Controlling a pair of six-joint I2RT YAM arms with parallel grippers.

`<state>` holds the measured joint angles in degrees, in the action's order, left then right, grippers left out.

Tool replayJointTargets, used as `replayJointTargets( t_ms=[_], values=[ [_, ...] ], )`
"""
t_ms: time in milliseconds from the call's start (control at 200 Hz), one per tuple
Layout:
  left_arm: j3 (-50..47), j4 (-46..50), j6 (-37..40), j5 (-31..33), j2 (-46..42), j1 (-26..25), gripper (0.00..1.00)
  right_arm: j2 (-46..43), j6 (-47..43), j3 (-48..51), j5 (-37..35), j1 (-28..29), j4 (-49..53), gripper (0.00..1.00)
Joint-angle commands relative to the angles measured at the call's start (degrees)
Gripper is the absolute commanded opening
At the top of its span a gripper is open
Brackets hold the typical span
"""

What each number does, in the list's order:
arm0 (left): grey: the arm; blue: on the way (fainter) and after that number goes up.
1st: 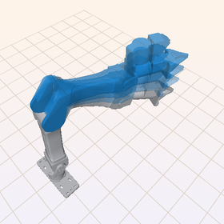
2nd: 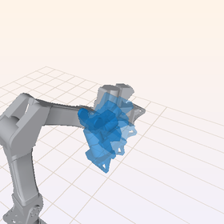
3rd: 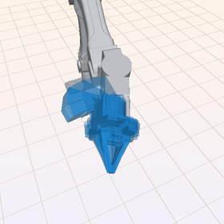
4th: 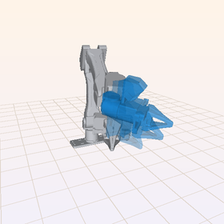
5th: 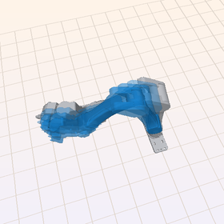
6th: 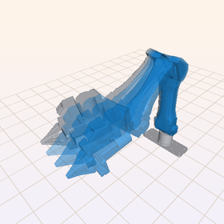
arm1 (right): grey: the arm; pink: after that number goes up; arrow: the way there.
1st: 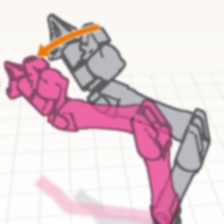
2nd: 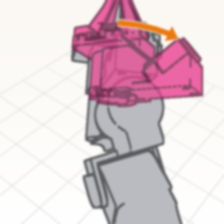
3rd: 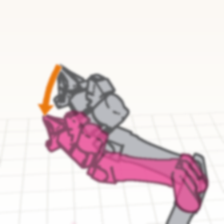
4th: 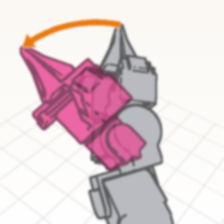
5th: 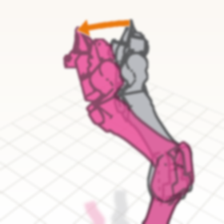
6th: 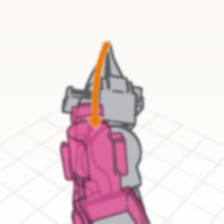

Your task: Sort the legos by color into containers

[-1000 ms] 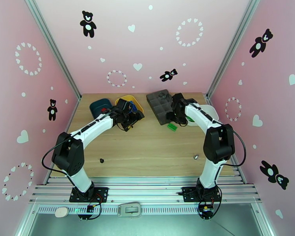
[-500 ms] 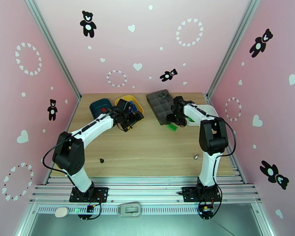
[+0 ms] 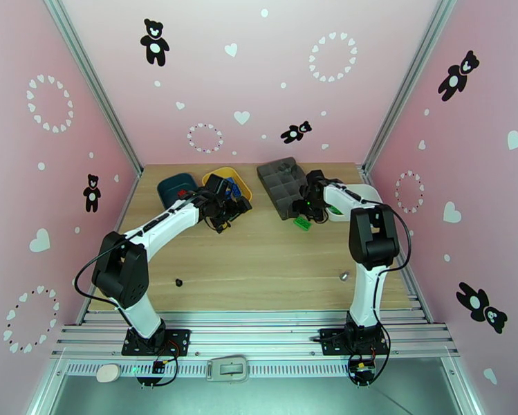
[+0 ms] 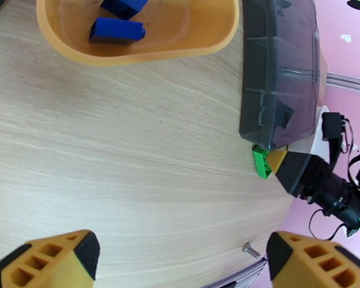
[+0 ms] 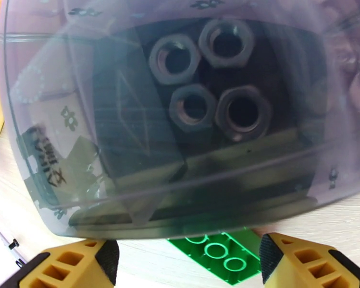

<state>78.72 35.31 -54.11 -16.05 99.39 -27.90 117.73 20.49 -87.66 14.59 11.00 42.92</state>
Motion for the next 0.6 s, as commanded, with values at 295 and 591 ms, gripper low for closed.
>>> replayJointTargets(
  t_ms=[295, 591],
  values=[
    [-0.1, -1.3, -0.8, 0.8, -0.4, -0.2, 0.98, -1.7, 3.3, 0.2, -12.1, 5.9, 6.9, 0.72],
    [-1.8, -0.9, -0.5, 1.4, -2.4, -0.2, 0.98, 3.2, 8.0, -4.2, -19.9, 9.1, 11.6, 0.58]
  ],
)
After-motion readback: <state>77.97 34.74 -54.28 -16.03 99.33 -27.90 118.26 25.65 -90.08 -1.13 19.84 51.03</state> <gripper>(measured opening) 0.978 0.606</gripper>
